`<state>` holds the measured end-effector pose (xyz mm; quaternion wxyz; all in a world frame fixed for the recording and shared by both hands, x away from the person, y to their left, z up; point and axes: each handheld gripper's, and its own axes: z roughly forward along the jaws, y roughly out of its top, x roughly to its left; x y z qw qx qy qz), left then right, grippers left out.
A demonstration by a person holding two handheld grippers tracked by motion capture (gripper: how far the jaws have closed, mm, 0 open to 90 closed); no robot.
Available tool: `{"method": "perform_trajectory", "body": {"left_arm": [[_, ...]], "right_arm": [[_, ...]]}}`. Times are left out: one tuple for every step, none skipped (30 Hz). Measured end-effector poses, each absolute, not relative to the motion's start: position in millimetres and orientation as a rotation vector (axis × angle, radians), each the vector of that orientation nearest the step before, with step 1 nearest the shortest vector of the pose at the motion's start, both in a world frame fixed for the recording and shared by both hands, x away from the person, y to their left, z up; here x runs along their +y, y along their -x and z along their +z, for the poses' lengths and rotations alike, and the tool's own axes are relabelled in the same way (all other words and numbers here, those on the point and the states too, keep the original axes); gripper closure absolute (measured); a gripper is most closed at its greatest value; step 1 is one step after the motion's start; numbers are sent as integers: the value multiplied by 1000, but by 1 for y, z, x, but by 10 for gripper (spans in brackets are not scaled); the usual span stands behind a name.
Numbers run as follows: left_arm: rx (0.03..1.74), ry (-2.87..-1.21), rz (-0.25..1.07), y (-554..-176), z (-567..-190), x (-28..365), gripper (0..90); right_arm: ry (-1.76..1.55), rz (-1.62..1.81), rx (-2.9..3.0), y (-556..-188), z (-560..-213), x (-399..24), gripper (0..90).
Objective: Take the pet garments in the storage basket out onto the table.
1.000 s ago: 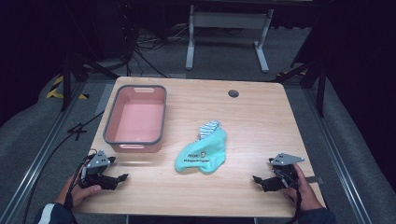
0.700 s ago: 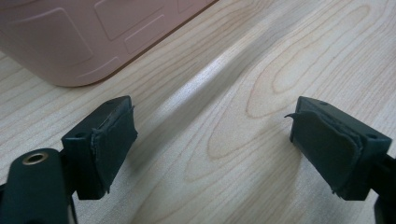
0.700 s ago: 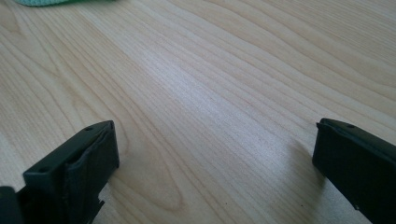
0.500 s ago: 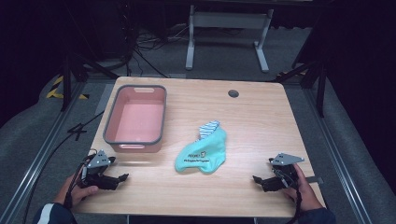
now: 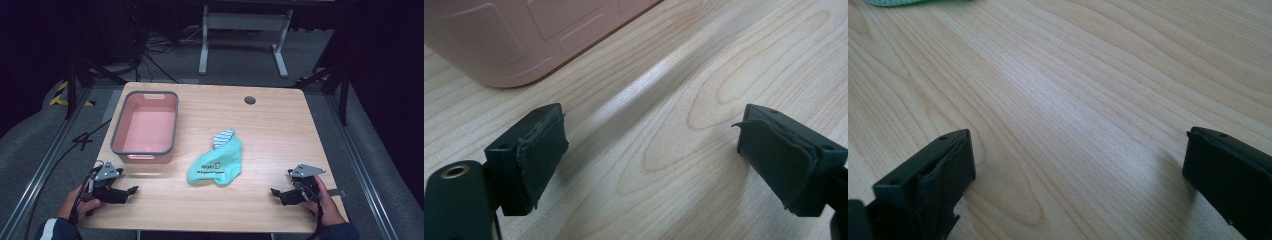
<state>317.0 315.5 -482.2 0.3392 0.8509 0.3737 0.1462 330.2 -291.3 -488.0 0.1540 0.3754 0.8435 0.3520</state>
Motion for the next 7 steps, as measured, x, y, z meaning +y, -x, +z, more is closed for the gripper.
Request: {"method": "perform_trajectory", "body": {"left_arm": [[977, -2213, 377, -317, -482, 315, 125], [977, -2212, 377, -317, -482, 315, 125], [978, -2213, 377, -317, -482, 315, 125], [979, -2213, 376, -317, -482, 315, 125], [978, -2213, 376, -317, -482, 315, 125], [977, -2213, 377, -317, -482, 315, 125], [977, -2213, 377, -317, -482, 315, 125]], "right_arm": [[-1076, 1009, 2418, -330, -488, -291, 6], [-1075, 1009, 2419, -330, -488, -291, 6], [-1074, 1009, 2418, -330, -488, -291, 6], [-1075, 1009, 2418, -330, -488, -291, 6], [-1075, 1010, 2418, -330, -488, -291, 6], [-1075, 1009, 2418, -330, -488, -291, 6], [-1075, 1009, 2418, -330, -488, -291, 6]]}}
